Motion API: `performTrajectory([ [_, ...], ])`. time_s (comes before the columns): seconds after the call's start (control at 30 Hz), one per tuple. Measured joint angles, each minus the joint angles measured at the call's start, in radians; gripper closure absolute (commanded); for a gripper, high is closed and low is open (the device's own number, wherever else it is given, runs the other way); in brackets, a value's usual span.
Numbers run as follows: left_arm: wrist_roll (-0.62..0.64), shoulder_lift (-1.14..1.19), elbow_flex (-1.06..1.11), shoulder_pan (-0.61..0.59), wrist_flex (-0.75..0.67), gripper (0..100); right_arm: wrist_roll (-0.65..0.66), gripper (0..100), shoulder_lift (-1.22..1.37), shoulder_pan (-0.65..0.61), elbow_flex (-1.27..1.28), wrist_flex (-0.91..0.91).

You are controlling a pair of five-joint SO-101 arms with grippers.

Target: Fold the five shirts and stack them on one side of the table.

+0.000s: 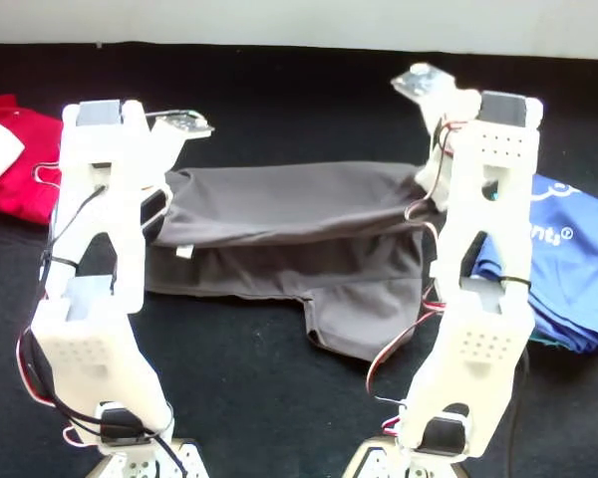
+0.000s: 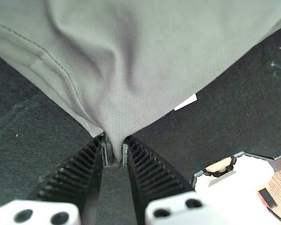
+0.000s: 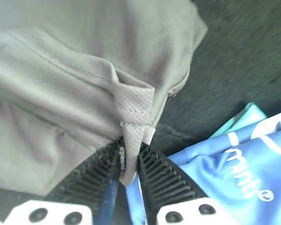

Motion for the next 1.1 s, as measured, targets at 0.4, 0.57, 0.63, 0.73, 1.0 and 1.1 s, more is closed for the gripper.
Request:
performTrajectory([
  [0.4, 0.002, -0.012, 0.037, 0.0, 0.0, 99, 0.0, 99.2, -0.216, -0.015, 0.388, 0.0],
  [0.57, 0.002, -0.012, 0.103, -0.002, 0.0, 99, 0.0, 99.2, -0.281, -0.025, 0.497, 0.0],
  [0.63, 0.002, -0.012, 0.109, -0.002, 0.0, 98, 0.003, 99.2, -0.299, -0.028, 0.539, 0.0],
  [0.73, 0.003, -0.017, 0.109, -0.002, 0.0, 90, 0.023, 97.5, -0.313, -0.026, 0.591, 0.0],
  [1.0, 0.138, -0.149, 0.097, -0.003, 0.0, 84, 0.028, 78.3, -0.338, -0.028, 0.597, 0.0],
  [1.1, 0.143, -0.209, 0.097, -0.003, 0.0, 84, 0.028, 78.3, -0.382, -0.025, 0.597, 0.0],
])
